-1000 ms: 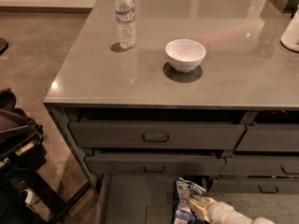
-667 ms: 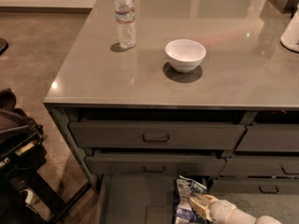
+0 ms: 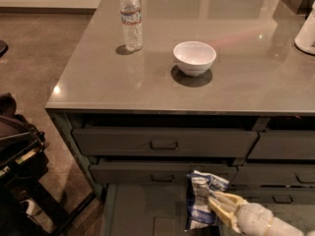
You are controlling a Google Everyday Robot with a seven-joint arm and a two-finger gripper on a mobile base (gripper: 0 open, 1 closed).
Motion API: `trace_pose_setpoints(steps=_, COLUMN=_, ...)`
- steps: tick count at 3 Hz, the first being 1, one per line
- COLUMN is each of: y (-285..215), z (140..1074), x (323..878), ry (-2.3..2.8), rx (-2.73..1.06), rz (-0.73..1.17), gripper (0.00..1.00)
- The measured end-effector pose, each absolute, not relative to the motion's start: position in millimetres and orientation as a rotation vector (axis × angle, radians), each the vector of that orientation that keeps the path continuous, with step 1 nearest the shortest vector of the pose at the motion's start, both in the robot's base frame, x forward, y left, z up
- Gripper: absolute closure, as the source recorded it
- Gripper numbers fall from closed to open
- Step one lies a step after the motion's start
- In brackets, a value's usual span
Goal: Pick blue chip bag from bottom drawer and place on counter
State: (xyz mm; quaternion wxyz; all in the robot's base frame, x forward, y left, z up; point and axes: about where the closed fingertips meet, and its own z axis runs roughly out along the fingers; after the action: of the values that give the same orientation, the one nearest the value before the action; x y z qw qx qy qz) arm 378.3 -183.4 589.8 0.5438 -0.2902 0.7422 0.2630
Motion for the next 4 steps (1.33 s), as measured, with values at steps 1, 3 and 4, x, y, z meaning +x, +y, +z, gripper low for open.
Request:
trace_pose_setpoints(steps=1, y=-183.3, z=676.8, x=364.9, ry=1.609, rx=-0.729, rz=0.519, gripper=1.0)
trace_pose_setpoints(steps=3, y=-169.1, z=725.8, x=372.1, ry=1.541, rx=-0.836, rz=0.525, gripper=1.0)
trace_pose_setpoints(steps=4, y=-135.2, z=817.7, x=384.5, ry=1.5, rx=-1.042, rz=0.433, gripper=1.0)
